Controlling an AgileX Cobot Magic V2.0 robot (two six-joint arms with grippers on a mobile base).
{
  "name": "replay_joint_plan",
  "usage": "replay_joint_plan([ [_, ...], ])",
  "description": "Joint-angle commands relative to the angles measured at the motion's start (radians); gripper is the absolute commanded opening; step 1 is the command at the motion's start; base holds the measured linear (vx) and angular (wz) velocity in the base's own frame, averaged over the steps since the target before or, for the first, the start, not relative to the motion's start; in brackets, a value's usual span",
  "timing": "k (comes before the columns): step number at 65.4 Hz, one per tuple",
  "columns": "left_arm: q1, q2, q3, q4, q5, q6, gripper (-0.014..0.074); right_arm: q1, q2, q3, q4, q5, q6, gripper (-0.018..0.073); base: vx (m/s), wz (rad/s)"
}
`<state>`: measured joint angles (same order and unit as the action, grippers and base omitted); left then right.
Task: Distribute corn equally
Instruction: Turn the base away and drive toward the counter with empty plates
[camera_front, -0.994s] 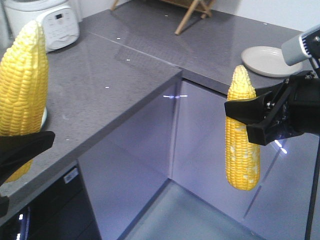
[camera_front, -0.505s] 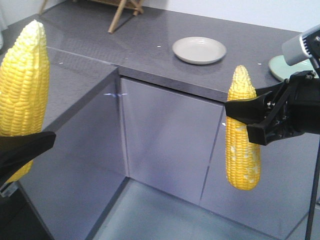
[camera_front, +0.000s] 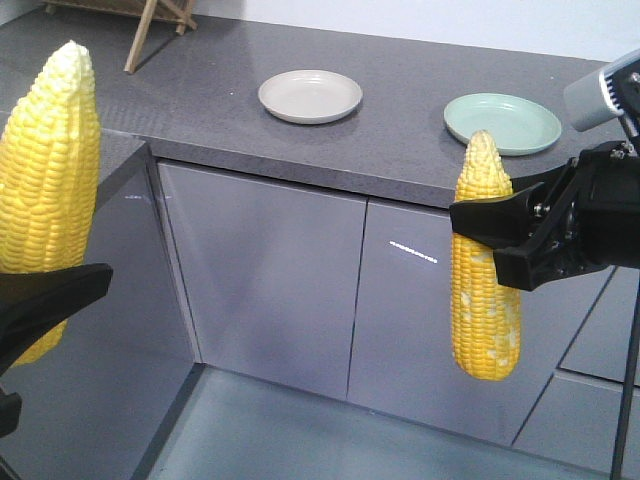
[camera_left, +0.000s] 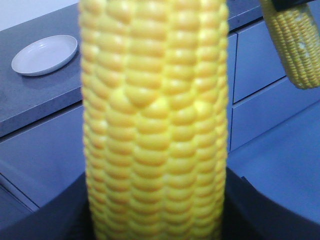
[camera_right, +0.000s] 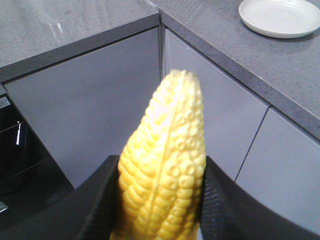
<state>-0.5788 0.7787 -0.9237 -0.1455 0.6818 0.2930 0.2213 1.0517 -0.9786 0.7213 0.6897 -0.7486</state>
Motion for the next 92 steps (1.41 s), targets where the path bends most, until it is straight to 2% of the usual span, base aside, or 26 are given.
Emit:
replay_joint_plan([
  [1,-0.003,-0.008,-0.022,-0.011,-0.075,-0.009,0.0354,-0.006,-0.019,-0.027,0.028,-0.043,-0.008,0.0153,0.00,-0.20],
  [92,-0.003,-0.008,-0.022,-0.011,-0.075,-0.009,0.0354,-0.006,-0.019,-0.027,0.028,-0.043,-0.008,0.0153,0.04,-0.08],
])
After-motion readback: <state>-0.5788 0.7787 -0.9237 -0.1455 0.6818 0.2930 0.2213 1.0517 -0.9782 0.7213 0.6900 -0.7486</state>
